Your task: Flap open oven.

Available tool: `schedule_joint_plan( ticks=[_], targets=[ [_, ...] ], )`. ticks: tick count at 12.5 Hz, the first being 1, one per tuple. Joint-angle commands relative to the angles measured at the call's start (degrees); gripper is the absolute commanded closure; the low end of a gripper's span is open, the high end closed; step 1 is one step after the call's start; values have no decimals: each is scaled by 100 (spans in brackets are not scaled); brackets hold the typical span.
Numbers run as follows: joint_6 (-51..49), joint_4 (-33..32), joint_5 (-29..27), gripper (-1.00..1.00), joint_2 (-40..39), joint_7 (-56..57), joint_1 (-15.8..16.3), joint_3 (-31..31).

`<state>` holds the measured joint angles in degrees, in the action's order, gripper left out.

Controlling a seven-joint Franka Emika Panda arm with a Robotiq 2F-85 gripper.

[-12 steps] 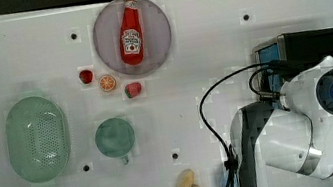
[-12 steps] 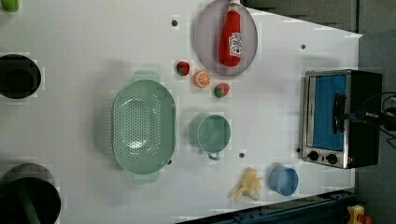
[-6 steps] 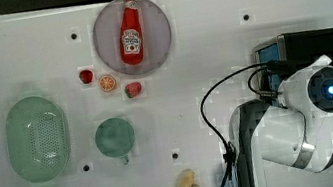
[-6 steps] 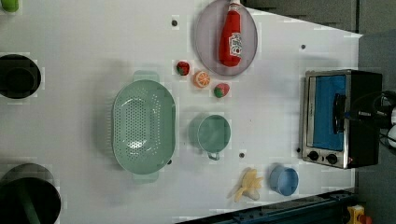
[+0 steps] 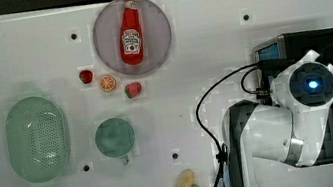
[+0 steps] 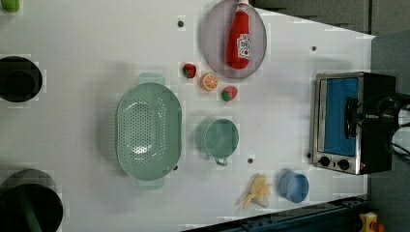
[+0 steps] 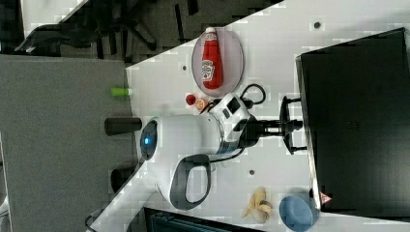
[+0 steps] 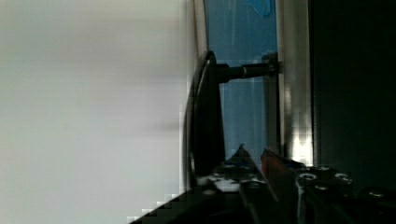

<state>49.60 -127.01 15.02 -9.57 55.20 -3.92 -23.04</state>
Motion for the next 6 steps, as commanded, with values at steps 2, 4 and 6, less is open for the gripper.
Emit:
schedule_joint_plan(
  ticks=[2, 4, 6],
  targets=[
    [-238, -29, 924, 65, -23, -979, 298, 224],
    [-352, -34, 1327, 65, -66, -1507, 397, 329],
    [-501, -34, 1582, 65, -131, -1882, 481, 462]
  ],
)
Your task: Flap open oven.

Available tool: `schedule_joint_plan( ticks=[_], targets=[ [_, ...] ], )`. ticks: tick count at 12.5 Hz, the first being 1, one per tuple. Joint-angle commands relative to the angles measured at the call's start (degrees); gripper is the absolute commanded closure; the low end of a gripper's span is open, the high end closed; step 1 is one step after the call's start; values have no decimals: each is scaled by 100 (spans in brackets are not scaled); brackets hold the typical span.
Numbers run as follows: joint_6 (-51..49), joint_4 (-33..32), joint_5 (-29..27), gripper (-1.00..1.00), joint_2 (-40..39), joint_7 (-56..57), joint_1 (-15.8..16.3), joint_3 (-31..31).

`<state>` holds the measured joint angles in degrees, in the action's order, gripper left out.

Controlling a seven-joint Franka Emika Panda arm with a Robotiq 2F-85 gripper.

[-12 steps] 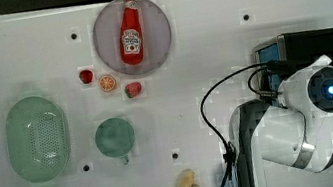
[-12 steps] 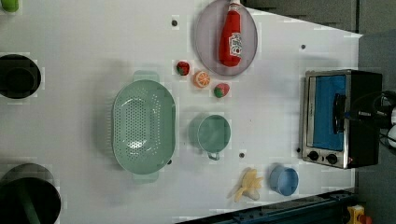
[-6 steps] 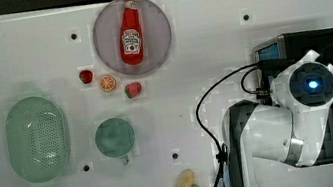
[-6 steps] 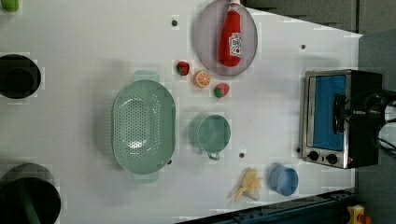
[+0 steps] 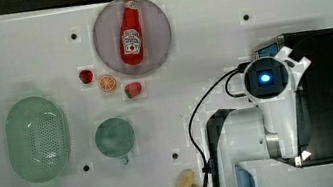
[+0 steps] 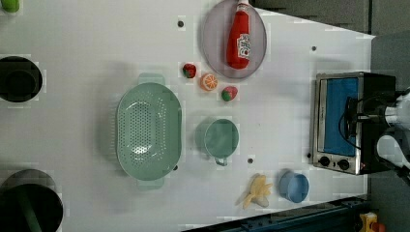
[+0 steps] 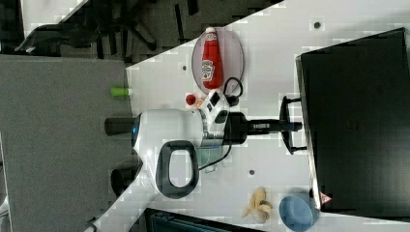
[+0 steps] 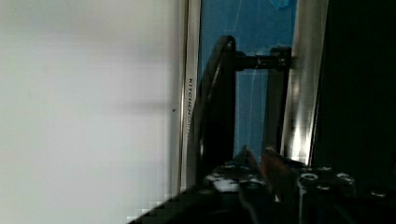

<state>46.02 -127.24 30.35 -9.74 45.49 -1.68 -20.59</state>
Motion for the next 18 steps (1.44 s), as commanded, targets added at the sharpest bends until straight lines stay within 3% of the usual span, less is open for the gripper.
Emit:
schedule_joint_plan(
  ticks=[1, 11, 18],
  targets=[
    [-186, -12, 161, 65, -160, -1075, 299, 277],
    [-797, 12, 1741, 65, -1052, -3277, 902, 890],
    [-740, 347, 1853, 65, -2182, -4481, 1312, 1031]
  ],
)
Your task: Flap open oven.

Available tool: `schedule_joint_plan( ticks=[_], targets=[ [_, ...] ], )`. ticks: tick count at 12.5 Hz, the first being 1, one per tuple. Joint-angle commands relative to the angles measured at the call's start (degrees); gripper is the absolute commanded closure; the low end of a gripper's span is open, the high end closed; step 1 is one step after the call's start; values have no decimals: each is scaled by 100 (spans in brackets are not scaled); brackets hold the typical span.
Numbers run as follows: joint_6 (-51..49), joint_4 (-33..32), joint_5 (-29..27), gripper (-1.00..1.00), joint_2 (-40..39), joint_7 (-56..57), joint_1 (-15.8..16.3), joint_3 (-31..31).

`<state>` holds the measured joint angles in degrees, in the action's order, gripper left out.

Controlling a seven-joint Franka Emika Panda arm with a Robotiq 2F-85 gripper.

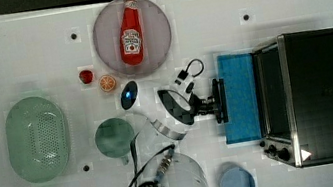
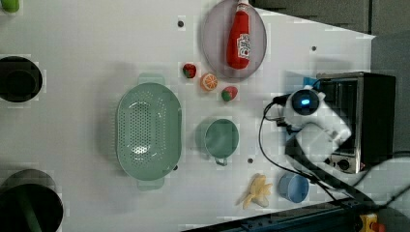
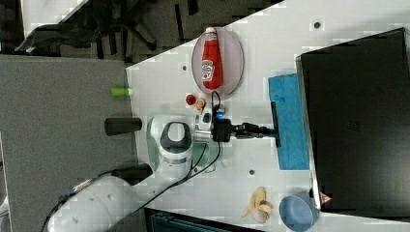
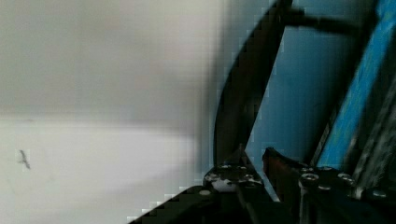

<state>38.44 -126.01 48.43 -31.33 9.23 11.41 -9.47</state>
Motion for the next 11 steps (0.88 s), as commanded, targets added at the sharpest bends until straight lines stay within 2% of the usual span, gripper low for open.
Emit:
schedule_joint_plan(
  ticks=[1, 5, 9, 11],
  targets=[
    [44, 296, 37, 65, -106, -974, 28, -75],
    [172, 436, -328, 65, 159, -1011, -5, -79],
    [652, 427, -2177, 65, 851, -928, -63, -76],
    [645, 442, -3467, 65, 1336, -928, -94, -84]
  ],
)
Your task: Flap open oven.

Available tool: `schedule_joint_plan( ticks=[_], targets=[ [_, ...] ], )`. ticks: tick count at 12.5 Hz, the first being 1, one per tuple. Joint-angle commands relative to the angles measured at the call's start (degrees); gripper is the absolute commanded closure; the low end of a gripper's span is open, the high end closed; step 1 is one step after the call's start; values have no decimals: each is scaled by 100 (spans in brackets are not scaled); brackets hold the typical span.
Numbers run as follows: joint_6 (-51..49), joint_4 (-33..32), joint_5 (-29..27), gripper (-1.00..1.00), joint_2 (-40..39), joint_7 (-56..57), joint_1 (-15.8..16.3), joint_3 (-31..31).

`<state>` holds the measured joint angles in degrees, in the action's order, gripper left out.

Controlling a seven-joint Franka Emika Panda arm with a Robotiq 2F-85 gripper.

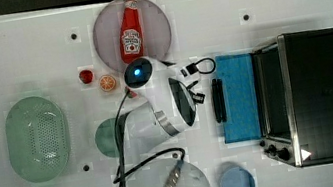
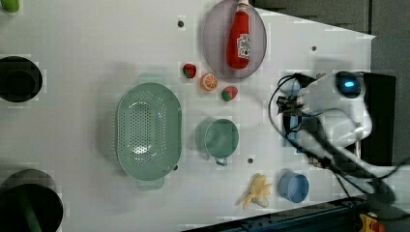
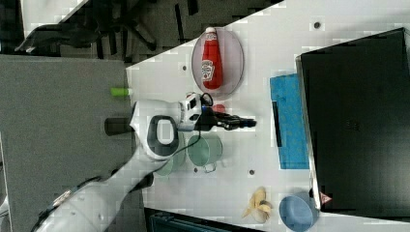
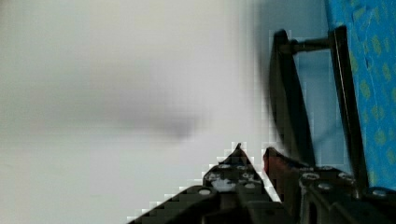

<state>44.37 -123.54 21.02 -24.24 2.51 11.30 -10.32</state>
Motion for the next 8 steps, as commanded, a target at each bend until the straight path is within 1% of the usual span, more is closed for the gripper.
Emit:
schedule_joint_plan(
  ticks=[1, 3, 4, 6, 8],
  targets=[
    [40, 201, -1392, 65, 888, -256, -99, -2],
    [-54, 254, -2366, 65, 1376, -263, -114, -5],
    [-161, 327, -2653, 65, 1592, -286, -122, -19],
    [-624, 557, -2742, 65, 1993, -387, -125, -66],
    [-1523, 898, -2740, 65, 2360, -472, -124, -74]
  ],
)
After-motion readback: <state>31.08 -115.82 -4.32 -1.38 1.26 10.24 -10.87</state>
